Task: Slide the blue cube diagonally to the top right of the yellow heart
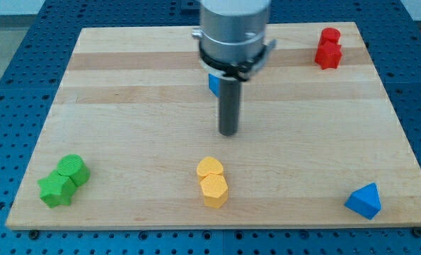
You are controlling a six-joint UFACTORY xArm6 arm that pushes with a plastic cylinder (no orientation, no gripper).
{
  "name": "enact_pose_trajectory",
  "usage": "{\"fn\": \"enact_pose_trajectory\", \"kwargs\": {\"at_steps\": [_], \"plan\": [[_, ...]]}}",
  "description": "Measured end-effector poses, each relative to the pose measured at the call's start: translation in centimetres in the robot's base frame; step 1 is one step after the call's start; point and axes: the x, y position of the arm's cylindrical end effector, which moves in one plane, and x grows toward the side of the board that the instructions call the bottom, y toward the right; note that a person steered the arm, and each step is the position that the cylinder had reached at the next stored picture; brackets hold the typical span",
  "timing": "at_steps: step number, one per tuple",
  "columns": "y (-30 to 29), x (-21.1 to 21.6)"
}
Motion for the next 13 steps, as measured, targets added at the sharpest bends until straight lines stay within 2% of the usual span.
{"fn": "enact_pose_trajectory", "kwargs": {"at_steps": [2,3,4,8,9,10,11,12,13], "plan": [[-7.1,-8.9],[-6.4,-16.8],[1.8,-16.8],[0.5,-15.6],[1.5,-10.9],[6.5,-4.8],[10.1,-2.5],[10.2,-5.0],[10.1,-12.0]]}}
